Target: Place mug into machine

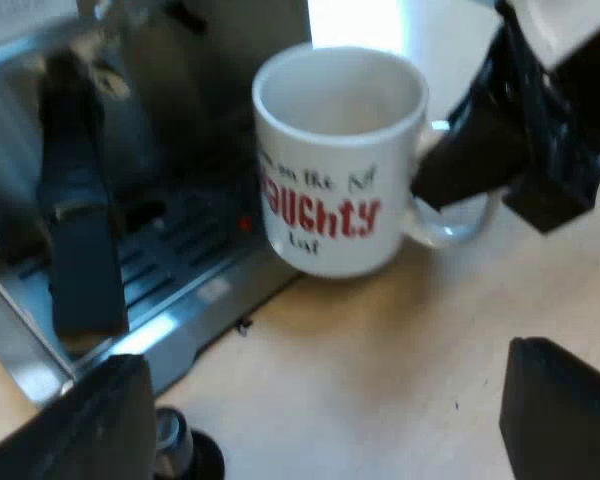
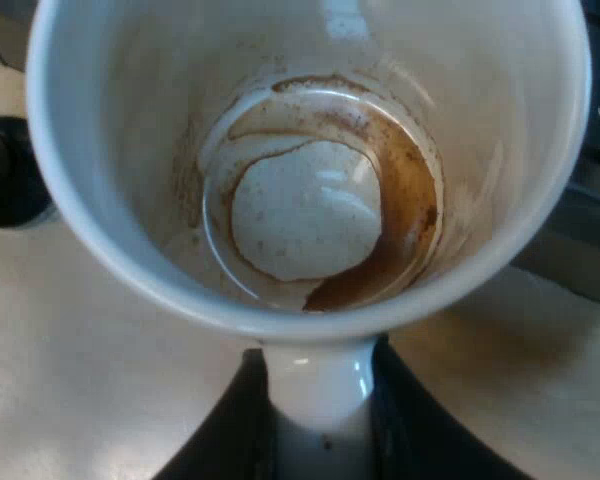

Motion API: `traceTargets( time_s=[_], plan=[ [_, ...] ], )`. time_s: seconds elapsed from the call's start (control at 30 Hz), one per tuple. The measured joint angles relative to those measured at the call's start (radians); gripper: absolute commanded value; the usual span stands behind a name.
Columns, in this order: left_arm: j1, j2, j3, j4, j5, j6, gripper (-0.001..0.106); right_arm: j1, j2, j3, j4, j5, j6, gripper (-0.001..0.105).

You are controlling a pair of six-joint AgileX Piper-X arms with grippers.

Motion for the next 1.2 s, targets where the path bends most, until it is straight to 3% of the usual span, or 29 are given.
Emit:
traceTargets(
  time_s=[0.2, 0.47, 0.9, 1.2],
  plan=[
    [0.000, 0.019, 0.028, -0.010, -0.011, 0.000, 0.071, -0.015, 0.059, -0.033, -0.030, 0.000, -0.023, 0.000],
    [0.000, 0.026, 0.035, -0.053, -0.011, -0.002, 0.071, -0.020, 0.174, -0.143, -0.040, 0.000, -0.062, 0.000],
    [0.000, 0.026, 0.035, -0.053, -0.011, -0.002, 0.071, -0.013, 0.270, -0.222, -0.009, 0.064, 0.025, 0.000],
    [0.000, 0.026, 0.035, -0.053, -0.011, -0.002, 0.071, -0.003, 0.285, -0.227, -0.045, 0.013, -0.017, 0.000]
  ],
)
